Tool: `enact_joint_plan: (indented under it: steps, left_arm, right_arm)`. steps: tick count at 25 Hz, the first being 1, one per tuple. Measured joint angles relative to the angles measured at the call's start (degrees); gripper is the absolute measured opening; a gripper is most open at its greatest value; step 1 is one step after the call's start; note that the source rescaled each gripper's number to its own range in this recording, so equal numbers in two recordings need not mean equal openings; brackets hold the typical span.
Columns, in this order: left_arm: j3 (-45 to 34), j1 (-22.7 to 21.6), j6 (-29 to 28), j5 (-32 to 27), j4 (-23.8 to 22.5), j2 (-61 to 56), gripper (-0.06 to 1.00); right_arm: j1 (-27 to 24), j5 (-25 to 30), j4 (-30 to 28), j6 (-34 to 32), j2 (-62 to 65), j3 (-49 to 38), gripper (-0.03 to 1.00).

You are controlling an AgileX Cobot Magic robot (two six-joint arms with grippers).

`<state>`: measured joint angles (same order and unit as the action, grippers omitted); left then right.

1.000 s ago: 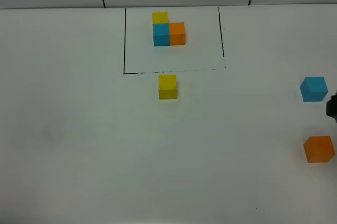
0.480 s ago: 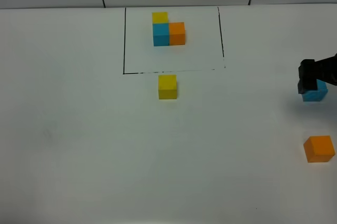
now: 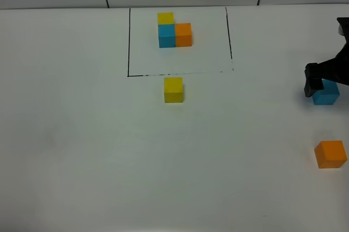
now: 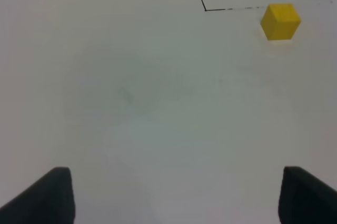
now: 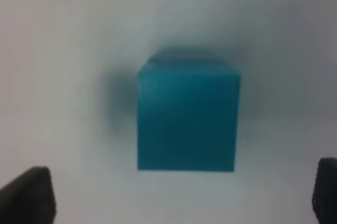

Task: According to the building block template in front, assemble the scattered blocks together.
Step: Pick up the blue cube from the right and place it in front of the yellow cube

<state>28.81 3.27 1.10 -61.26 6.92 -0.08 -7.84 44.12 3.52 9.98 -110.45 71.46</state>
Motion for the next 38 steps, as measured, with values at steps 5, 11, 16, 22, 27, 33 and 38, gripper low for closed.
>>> enact_joint_plan:
  steps: [5,11,16,22,27,33,38]
  left_arm:
    - [0.00,0.00,0.00,0.00,0.00,0.00,0.66]
    - [0.00,0.00,0.00,0.00,0.00,0.00,0.66]
    - [0.00,0.00,0.00,0.00,0.00,0.00,0.66]
    - [0.00,0.00,0.00,0.00,0.05,0.00,0.66]
    - [0.00,0.00,0.00,0.00,0.10,0.00,0.66]
    - [0.00,0.00,0.00,0.00,0.16,0.00,0.66]
    - [0.00,0.00,0.00,0.00,0.16,0.00,0.66]
  right_arm:
    - [-0.44,0.35,0.17,1.19,-3.42,3.02,1.00]
    - [-0.44,-0.31,0.36,1.43,-6.28,3.57,0.99]
    - [-0.44,-1.70,0.42,1.43,-7.61,3.61,0.95]
    - [-0.44,-2.40,0.32,1.43,-9.25,3.74,0.91]
    - [-0.44,-2.86,-0.31,1.18,-9.53,3.96,0.68]
    - [0.02,-1.57,-0.27,-0.50,-9.58,4.08,0.03]
    - [4.78,2.94,-0.37,-4.13,-7.70,3.96,0.03]
